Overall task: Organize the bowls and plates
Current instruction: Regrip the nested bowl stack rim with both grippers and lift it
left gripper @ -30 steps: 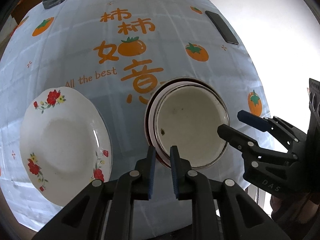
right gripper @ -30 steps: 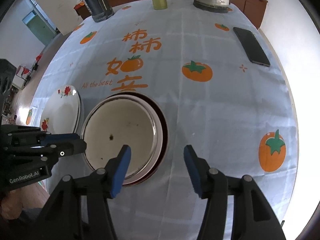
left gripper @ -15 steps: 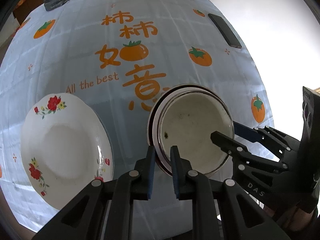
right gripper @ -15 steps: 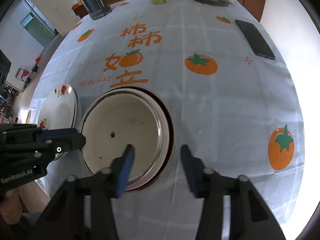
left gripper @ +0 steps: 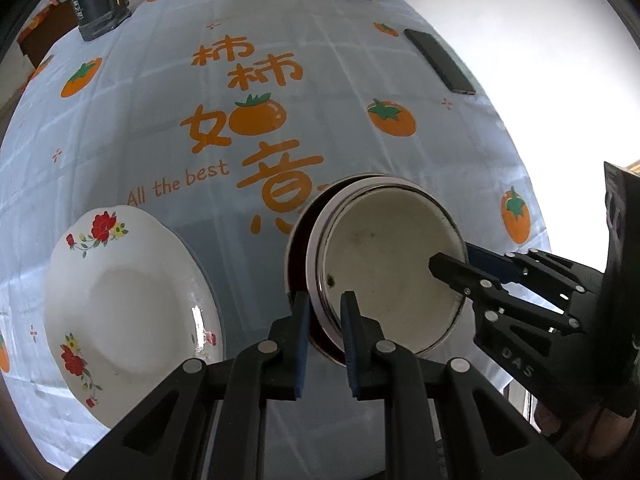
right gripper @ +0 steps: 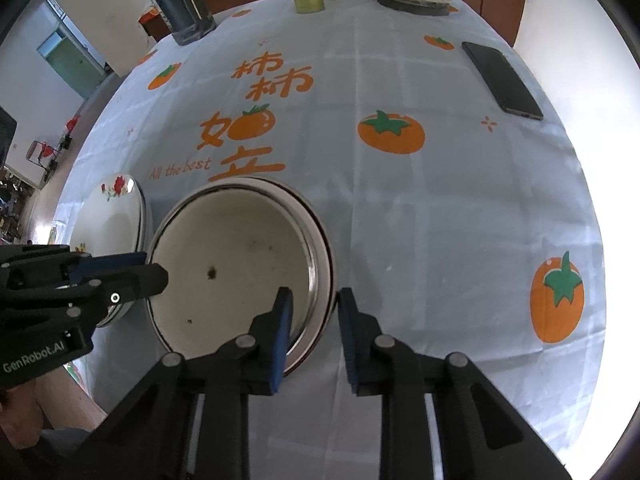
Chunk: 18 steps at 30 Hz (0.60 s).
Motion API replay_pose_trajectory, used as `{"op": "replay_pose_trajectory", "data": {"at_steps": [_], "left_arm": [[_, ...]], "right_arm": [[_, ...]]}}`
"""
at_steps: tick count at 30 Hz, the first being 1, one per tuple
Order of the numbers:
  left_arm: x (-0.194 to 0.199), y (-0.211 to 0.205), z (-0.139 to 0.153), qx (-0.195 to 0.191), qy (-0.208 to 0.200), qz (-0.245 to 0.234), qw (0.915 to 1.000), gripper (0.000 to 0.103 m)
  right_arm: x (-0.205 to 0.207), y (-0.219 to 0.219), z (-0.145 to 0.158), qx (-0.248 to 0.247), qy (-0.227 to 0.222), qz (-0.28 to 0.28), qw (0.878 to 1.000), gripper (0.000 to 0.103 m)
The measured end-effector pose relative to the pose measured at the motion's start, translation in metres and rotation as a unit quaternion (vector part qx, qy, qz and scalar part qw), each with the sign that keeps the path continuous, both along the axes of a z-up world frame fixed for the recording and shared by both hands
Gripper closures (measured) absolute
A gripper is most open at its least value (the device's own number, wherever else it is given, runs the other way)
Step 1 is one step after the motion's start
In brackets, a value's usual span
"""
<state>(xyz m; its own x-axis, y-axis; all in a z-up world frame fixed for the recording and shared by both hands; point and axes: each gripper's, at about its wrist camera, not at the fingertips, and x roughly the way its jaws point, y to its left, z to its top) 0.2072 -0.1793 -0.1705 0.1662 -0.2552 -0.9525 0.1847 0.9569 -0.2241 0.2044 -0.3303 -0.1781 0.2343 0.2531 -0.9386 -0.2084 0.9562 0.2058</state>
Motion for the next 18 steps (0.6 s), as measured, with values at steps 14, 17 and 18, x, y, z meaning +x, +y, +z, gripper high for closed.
{"op": "replay_pose_trajectory", "data": {"at_steps": [14,17,18], "left_arm": [[-0.004,0.004,0.002,-0.023,0.003,0.003,0.9997,0.088],[-0.005,0.007,0.002,-0.029,0.007,0.010,0.9995,0.088],[-0.006,0.007,0.003,-0.031,0.006,0.011,0.9994,0.088]], "right_arm": [[0.002,-0.001,0.001,-0.001,0.002,-0.005,1.000,0.088],[0.001,-0.002,0.002,0.006,0.001,-0.005,1.000,0.088],[0.001,-0.002,0.003,0.007,0.001,-0.004,1.000,0.088]]}}
